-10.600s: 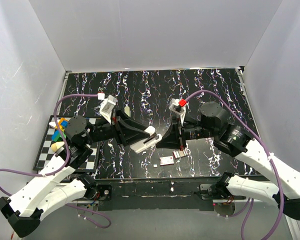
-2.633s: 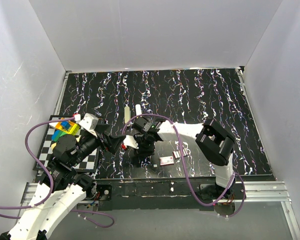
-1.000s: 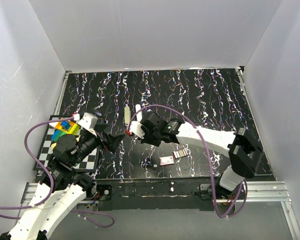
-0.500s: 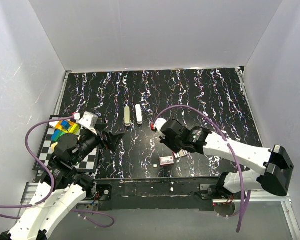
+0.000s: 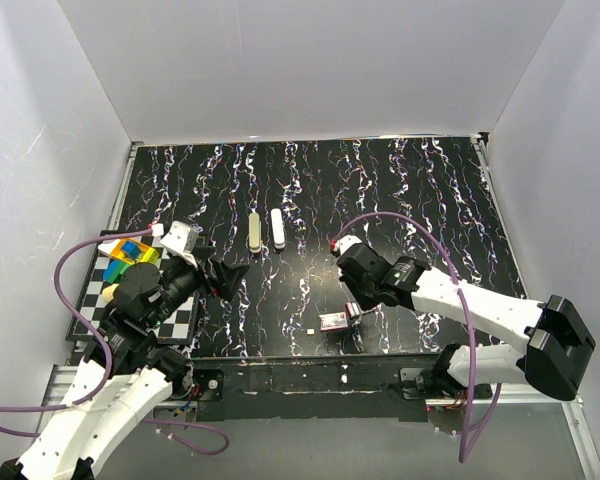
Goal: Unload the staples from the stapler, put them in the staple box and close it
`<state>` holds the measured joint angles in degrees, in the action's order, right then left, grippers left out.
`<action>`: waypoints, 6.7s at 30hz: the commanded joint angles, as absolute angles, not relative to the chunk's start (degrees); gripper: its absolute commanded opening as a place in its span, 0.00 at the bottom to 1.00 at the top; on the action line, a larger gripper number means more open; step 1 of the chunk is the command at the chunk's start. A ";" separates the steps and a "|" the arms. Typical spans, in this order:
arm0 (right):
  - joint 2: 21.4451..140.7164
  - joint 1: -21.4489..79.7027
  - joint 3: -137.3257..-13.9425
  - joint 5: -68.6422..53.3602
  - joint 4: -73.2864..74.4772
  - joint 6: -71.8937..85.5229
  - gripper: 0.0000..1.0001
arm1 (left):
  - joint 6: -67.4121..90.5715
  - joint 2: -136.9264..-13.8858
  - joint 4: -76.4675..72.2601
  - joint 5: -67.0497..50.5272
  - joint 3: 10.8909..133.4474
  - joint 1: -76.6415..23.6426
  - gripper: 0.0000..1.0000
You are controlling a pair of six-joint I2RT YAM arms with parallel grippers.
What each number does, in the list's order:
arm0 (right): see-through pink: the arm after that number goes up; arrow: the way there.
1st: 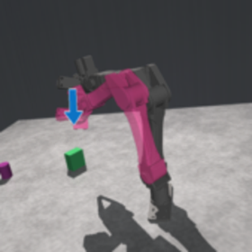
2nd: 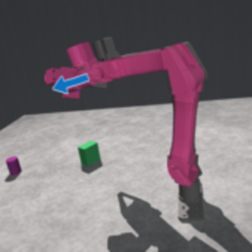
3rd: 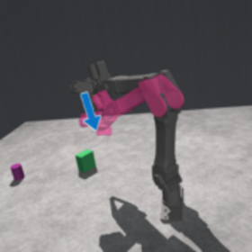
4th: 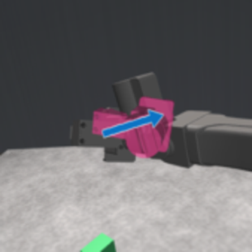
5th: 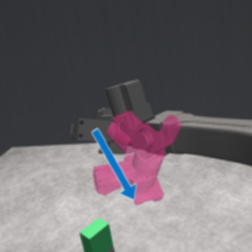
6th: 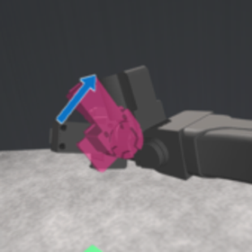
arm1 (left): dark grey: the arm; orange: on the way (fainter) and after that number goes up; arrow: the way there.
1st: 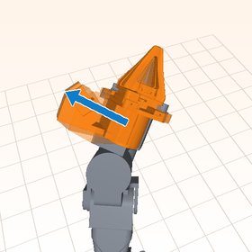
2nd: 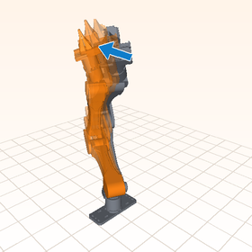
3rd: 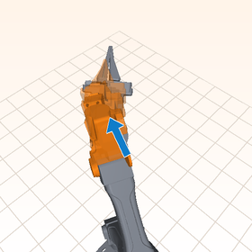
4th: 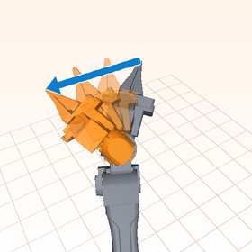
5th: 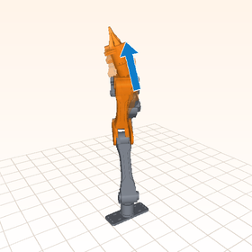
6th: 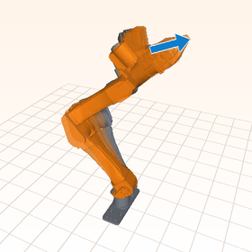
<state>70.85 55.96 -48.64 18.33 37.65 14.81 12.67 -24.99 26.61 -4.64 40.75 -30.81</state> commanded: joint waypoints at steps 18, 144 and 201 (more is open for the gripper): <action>78.13 49.66 -48.87 13.98 34.89 21.53 0.09 | 12.74 -27.16 26.81 -3.16 40.43 -30.41 0.98; 88.50 69.61 -56.42 -10.54 27.42 -27.33 0.49 | 12.74 -23.64 28.04 -0.88 40.96 -30.32 0.98; 98.00 69.26 -61.35 -6.24 25.58 -27.77 0.20 | 12.92 -23.03 28.21 -1.67 41.04 -29.27 0.98</action>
<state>97.78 69.43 -59.24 -7.20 26.74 -28.45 12.86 -22.92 27.49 -1.50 40.75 -29.71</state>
